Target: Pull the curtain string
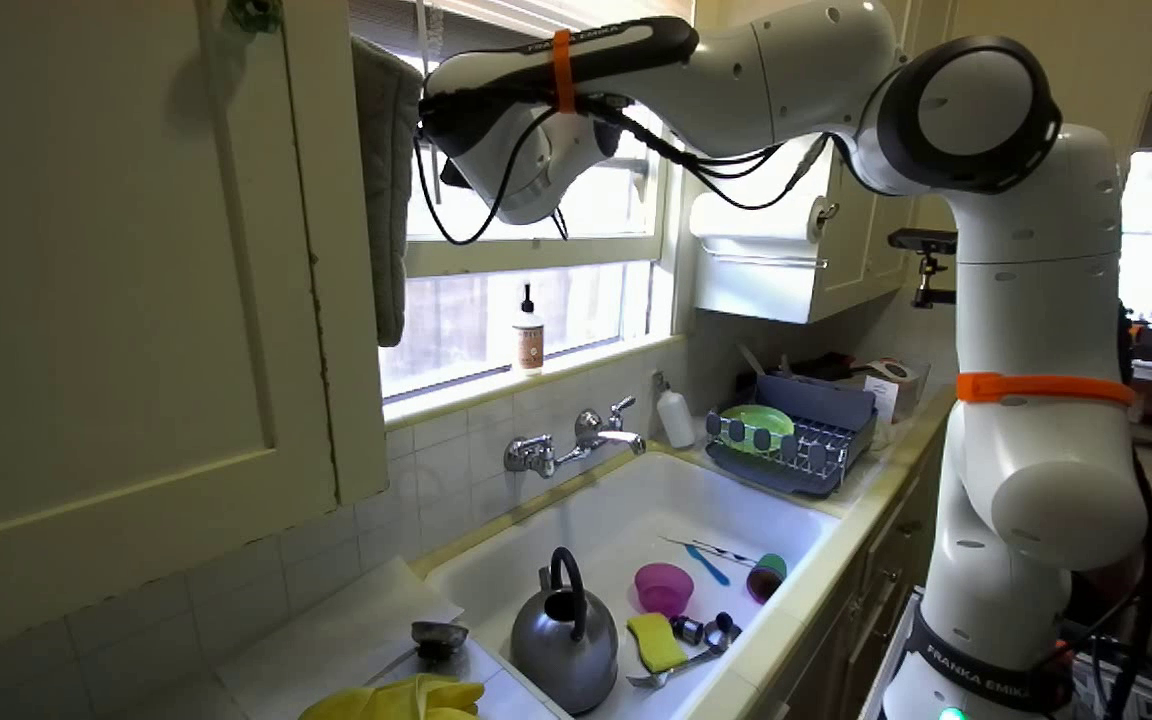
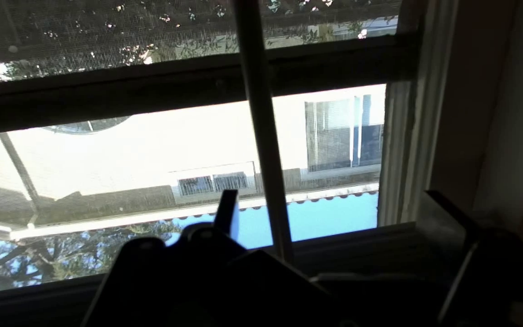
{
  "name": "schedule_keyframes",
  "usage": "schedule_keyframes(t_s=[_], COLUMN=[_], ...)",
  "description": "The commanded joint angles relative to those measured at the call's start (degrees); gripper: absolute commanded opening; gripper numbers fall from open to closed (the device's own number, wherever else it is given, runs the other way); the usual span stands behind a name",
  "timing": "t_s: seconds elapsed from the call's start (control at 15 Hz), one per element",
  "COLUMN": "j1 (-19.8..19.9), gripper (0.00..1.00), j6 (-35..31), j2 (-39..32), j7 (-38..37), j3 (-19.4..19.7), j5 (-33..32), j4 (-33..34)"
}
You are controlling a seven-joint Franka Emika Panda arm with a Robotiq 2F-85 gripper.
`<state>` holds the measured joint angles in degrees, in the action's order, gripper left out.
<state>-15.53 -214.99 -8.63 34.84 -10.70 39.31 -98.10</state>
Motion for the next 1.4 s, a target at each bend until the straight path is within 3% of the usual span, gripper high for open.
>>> schedule_keyframes(t_s=[0.0,0.13,0.2,0.33,0.87,1.0,1.33], j1=[-1.1,-1.1,-1.1,-1.2,-1.4,-1.4,-0.7], gripper=[1.0,1.0,0.77,0.66,0.04,0.0,0.03], j6=[-2.3,-2.3,-2.1,-2.0,-1.8,-1.6,1.2], j2=[-3.0,-3.8,-4.0,-4.5,-5.3,-5.4,-4.2], j7=[1.5,1.5,1.3,1.2,1.2,1.3,-0.7], j3=[0.1,0.1,0.0,0.0,0.1,0.2,-0.3], j5=[2.5,2.5,2.4,2.3,2.4,2.6,0.3], j4=[3.8,4.8,5.1,5.8,7.3,7.6,6.7])
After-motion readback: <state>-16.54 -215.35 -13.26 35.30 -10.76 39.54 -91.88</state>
